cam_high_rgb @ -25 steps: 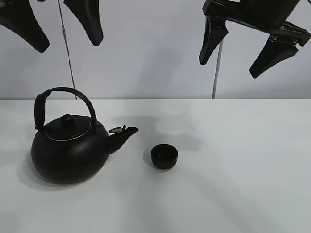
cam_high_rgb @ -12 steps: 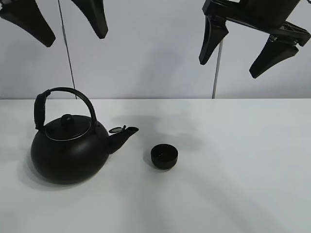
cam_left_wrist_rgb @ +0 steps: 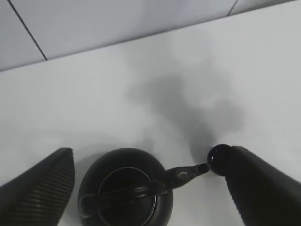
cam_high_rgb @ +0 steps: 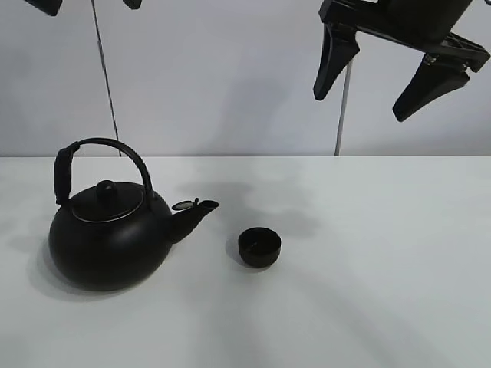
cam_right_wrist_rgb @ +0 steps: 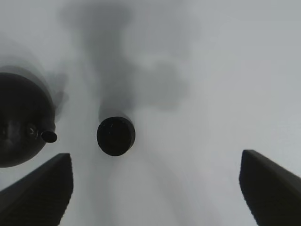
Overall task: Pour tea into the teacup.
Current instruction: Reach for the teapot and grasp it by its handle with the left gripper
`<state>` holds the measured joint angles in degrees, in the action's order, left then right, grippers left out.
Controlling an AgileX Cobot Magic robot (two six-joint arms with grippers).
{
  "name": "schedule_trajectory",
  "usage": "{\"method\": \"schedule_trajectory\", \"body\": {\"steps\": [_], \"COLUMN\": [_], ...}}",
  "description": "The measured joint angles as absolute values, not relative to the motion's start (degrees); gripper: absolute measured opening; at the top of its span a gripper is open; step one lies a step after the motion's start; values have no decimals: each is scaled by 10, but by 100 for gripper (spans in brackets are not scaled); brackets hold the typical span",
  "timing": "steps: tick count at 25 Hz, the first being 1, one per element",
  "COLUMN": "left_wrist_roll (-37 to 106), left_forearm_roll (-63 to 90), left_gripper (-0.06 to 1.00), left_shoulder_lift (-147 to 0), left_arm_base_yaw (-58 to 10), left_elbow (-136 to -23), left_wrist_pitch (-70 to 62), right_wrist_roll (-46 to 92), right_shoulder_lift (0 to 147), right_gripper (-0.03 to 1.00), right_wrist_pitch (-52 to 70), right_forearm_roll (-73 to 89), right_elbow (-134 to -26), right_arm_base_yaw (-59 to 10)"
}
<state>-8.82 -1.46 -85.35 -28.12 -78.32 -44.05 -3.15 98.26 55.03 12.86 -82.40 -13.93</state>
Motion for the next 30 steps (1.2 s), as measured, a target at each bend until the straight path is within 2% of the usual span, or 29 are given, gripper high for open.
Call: {"method": "schedule_trajectory", "body": {"steps": [6, 12, 15, 22, 26, 30], "left_wrist_roll": [-87, -49, -6, 19, 20, 21], "left_forearm_roll": [-38, -123, -139, -141, -141, -141], "left_gripper": [63, 63, 63, 63, 63, 63], "left_shoulder_lift": [-757, -703, -704, -751, -824, -911], "left_arm_base_yaw": [-283, -283, -273, -169, -130, -125], "left_elbow": [-559, -355, -294, -180, -157, -157], "left_wrist_pitch": [-192, 62, 165, 379, 497, 607], "right_wrist_roll": [-32, -32, -32, -32, -32, -32], "right_shoulder_lift": [983, 983, 983, 983, 983, 983], "right_gripper": [66, 66, 66, 66, 66, 66], "right_wrist_pitch": [510, 456, 430, 374, 353, 341], "right_forearm_roll": [129, 129, 129, 129, 129, 129], "right_elbow": [-824, -824, -824, -824, -824, -824], "right_arm_base_yaw": [-139, -139, -139, -139, -139, -139]}}
